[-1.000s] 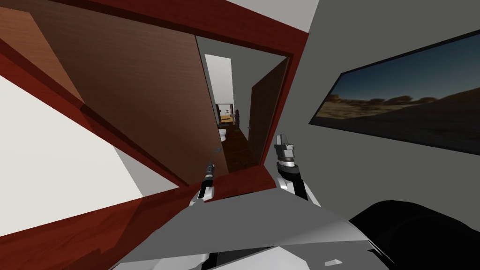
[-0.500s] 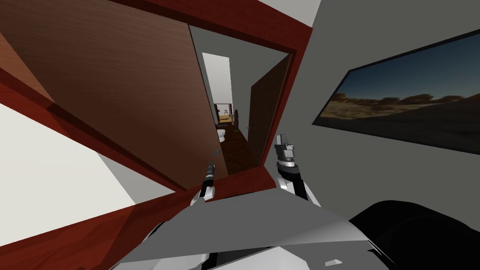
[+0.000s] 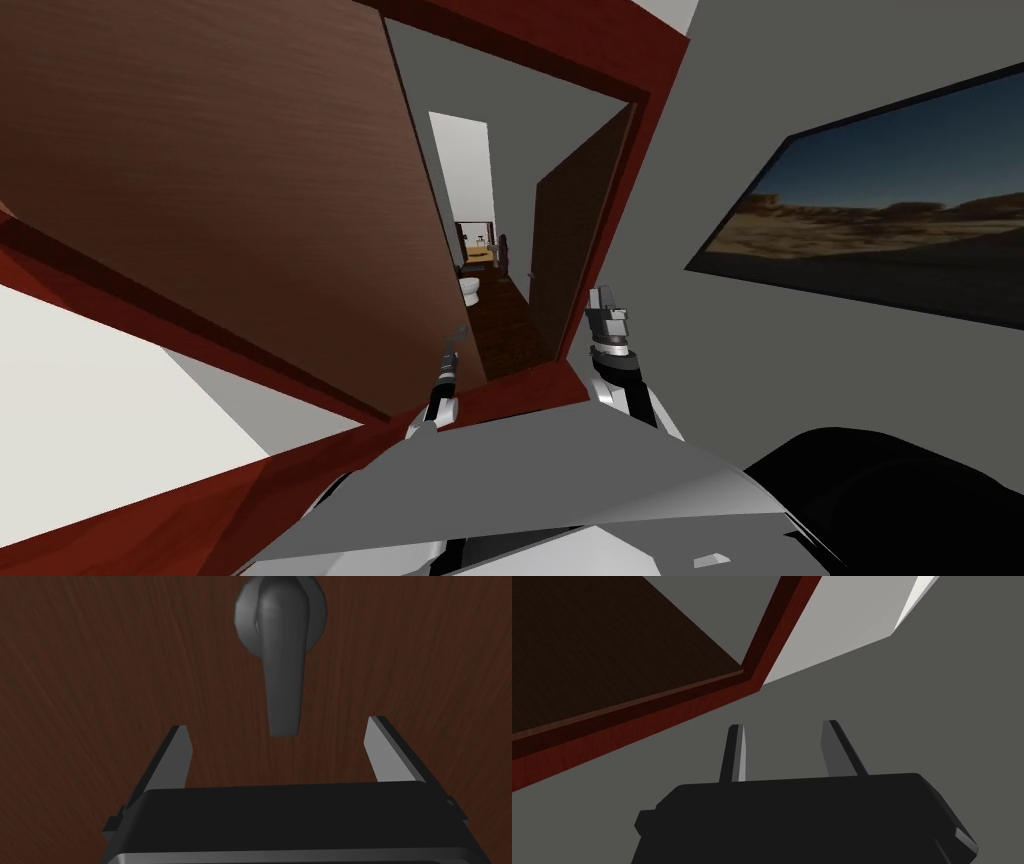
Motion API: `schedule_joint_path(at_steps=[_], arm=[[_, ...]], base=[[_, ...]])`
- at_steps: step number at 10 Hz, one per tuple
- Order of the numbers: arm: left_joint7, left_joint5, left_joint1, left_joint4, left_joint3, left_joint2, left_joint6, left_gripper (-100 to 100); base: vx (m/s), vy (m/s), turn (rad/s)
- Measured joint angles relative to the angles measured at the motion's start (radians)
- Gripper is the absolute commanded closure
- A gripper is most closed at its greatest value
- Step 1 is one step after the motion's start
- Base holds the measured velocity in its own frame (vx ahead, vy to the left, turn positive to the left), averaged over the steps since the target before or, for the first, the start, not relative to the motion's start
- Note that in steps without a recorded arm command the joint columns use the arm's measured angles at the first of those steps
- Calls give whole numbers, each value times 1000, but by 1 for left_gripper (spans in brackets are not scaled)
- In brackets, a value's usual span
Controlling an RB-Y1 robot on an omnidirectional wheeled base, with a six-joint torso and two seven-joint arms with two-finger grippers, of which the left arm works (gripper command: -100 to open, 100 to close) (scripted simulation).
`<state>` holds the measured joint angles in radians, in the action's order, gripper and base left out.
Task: Push the door open
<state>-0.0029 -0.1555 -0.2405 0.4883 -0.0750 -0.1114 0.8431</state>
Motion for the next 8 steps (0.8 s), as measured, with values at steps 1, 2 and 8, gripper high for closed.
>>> schedule_joint_path(at_steps=[1,2,8], arm=[[-1,-1,3,5,-2,0,-3,-100],[-2,-2,2,4,-4,0,-3,-100],[-3,-4,-5,-1,-8,-4,-1,100]], base=[[202,30,-25],[182,39,-26],[33,7,-6]])
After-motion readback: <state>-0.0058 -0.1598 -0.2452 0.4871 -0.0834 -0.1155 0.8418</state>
